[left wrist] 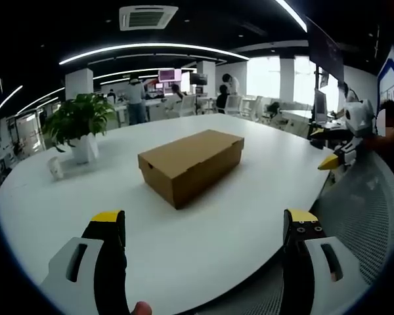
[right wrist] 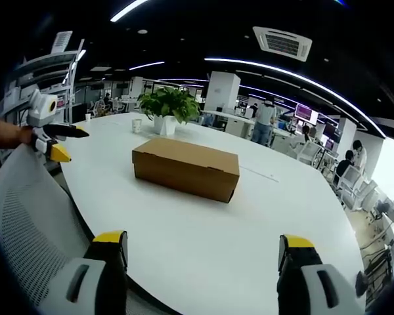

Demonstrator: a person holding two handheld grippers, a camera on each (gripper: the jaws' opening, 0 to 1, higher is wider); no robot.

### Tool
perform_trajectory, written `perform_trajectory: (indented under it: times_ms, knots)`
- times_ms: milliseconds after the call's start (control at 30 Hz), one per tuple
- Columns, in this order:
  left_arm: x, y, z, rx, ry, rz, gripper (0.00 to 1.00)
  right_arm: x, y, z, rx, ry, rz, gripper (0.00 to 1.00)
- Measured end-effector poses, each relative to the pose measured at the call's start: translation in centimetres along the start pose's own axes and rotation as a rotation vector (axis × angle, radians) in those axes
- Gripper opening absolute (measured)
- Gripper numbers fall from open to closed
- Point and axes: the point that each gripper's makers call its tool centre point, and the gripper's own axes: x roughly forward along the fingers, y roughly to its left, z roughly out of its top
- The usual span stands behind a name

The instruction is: Operate the shoe box by opening the lid, removing the specified soft item, and placing it in the target area until the item is outside and the box remains undamaged.

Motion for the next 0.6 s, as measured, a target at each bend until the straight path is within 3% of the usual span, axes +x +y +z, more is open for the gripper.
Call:
perform_trajectory:
  times_ms: [400, 533, 600]
  knots:
    - [-0.1, 0.2, 0.0, -0.007, 0.003, 0.006, 0.99, -0.1, -0.2, 0.3, 0.018, -0.013, -0.006, 0.96]
    - [-0.1, 0.2, -0.1, 0.001, 0.009, 0.005, 0.99, -0.2, -0.3, 0.8, 0.047, -0.038, -0.002, 0.97]
    - [0.0, 0.1, -0.1, 0.009, 0.015, 0.003, 0.99, -0.3, -0.4, 1.6, 0.073, -0.087, -0.002, 0.97]
